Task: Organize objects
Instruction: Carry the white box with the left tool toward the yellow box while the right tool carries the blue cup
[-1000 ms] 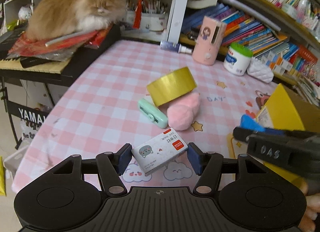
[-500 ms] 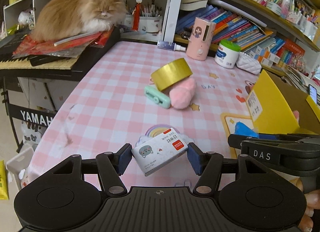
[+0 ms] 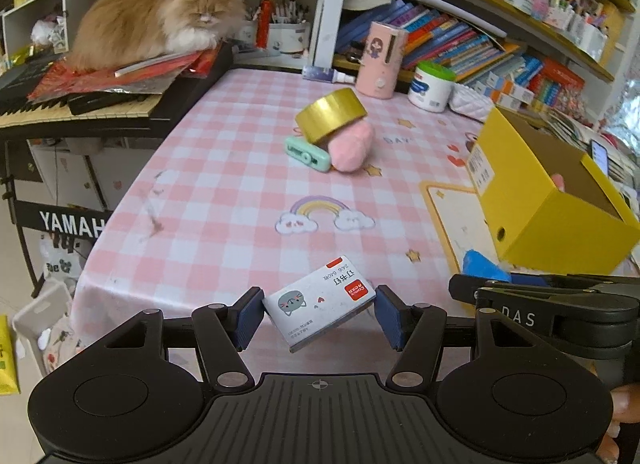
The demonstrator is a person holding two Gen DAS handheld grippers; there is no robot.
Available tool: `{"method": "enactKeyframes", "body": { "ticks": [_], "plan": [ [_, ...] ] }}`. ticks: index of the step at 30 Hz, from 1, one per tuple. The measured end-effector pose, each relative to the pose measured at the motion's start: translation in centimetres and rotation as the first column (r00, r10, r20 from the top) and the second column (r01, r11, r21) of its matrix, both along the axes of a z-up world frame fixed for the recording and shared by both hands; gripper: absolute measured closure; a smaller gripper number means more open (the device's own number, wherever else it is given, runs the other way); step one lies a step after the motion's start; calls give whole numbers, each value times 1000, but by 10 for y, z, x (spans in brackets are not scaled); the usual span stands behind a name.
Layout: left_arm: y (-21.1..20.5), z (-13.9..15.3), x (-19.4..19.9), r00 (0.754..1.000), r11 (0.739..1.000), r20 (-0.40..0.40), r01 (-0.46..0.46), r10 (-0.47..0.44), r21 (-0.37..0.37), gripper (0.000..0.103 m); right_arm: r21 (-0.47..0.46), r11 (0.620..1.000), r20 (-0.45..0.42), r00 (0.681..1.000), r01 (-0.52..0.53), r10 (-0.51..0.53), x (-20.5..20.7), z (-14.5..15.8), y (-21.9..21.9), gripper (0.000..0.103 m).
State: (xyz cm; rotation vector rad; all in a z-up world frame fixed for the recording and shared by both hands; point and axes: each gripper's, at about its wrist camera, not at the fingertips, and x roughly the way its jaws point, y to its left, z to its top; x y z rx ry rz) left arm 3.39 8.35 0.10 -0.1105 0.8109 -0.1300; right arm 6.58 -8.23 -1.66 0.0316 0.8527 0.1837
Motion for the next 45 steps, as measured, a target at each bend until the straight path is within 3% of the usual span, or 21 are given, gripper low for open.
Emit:
{"method": "enactKeyframes", "body": {
  "ticks": [13, 23, 34, 45],
  "plan": [
    [-16, -4, -32, 994, 994, -15, 110, -110, 12, 43, 40, 993, -25, 994, 108, -107, -53, -8, -19, 65],
    [-39, -5, -34, 978, 978, -19, 206, -206, -11, 43, 39, 977, -43, 977, 210, -209, -79, -9, -45, 65],
    [-83, -6, -35, 940, 940, -18, 340, -340, -13, 43, 35, 938, -55, 937, 346, -344, -101, -10, -84, 65],
    [-133, -6, -36, 888, 889, -12, 459, -459, -7, 43, 41, 877, -62, 878, 478, -475, -124, -10, -130, 65]
  ]
}}
